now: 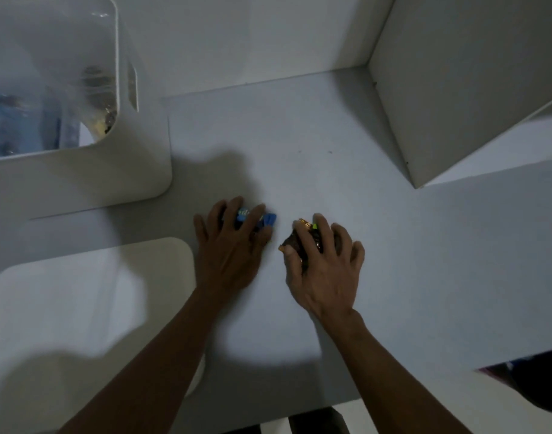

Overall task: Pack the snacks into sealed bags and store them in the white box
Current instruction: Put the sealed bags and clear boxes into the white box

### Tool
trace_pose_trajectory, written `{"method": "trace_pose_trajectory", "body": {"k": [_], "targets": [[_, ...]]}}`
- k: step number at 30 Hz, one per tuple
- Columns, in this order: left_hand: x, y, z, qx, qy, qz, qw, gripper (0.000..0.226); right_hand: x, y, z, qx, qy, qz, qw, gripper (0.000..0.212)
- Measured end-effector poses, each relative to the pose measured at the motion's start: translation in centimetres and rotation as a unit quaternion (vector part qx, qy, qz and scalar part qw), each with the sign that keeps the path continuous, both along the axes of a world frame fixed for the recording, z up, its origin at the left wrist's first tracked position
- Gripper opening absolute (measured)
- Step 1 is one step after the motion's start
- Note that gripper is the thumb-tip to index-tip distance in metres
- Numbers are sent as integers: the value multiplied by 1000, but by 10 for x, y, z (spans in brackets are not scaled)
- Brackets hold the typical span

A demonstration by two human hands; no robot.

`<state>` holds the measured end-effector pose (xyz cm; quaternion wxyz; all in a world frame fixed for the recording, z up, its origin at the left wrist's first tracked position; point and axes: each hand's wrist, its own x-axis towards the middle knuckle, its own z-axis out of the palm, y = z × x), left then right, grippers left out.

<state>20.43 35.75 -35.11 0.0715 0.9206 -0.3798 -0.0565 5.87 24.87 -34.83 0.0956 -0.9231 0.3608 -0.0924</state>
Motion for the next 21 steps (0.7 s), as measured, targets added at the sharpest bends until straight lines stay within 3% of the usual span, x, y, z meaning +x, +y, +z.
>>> {"method": "trace_pose_trajectory", "body": {"k": [3, 6, 10, 16, 21], "targets": [[-9, -2, -5, -21, -32, 10, 999, 52, 6, -6, -4, -20, -25, -4, 999, 40], [-13, -4, -14, -99, -94, 19, 990, 42, 12, -11, -8, -28, -60, -12, 998, 31], [-16, -5, -17, -130, -144, 8, 981, 36, 21, -15, -12, -33, -95, 5, 995, 26], [-18, -8, -18, -148, -187, 25, 971, 35, 27, -17, -18, -100, -122, 0, 987, 39], [-20, -7, -17, -170, -146, 55, 973, 43, 26, -14, -14, -68, -125, -6, 990, 48]]}}
